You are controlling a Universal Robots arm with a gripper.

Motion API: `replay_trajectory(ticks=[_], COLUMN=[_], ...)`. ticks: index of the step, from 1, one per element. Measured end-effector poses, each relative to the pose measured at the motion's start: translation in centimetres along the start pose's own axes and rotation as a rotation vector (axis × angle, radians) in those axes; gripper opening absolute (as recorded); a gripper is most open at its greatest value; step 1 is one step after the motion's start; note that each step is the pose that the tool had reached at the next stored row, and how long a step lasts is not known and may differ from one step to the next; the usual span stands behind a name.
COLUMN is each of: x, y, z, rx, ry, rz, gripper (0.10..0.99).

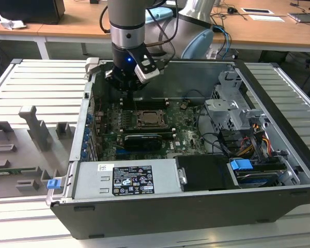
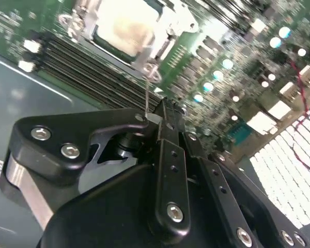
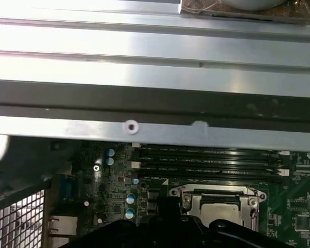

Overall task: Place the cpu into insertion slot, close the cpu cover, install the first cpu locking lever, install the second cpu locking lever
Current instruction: 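Install the first cpu locking lever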

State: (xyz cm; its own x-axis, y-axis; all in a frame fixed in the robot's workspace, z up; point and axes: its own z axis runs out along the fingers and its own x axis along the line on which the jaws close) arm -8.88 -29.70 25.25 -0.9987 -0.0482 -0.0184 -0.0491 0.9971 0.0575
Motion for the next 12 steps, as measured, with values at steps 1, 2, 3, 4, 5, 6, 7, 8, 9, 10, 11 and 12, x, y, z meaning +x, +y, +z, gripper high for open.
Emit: replay_trajectory(ticks=[1,2,3,4,5,6,7,8,9,10,11,12], x=[-0.31,-1.12,-1.86,-2.58,-3.4,-3.78,-3.97,-4.19,-4.27,-4.36,-4.41,-4.44], y=[-0.01,-0.03,-0.06,-0.08,-0.12,-0.14,-0.16,-0.17,-0.17,-0.18,-0.19,-0.15], z=[0.01,0.04,0.06,0.11,0.18,0.27,0.27,0.3,0.33,0.54,0.86,1.25], rx=[0.0,0.0,0.0,0.0,0.0,-0.002,-0.009,-0.025,-0.035,-0.039,-0.039,-0.039], ry=[-0.0001,0.0,0.0,0.0,0.0002,-0.0002,-0.0004,-0.0011,-0.0017,-0.0021,-0.0018,-0.0019], rz=[0.0,0.0,0.0,0.0,0.0,0.0,0.0,0.0,0.001,0.001,0.001,0.0], gripper=[0.106,0.106,0.106,0.106,0.106,0.106,0.106,0.106,0.106,0.106,0.106,0.106])
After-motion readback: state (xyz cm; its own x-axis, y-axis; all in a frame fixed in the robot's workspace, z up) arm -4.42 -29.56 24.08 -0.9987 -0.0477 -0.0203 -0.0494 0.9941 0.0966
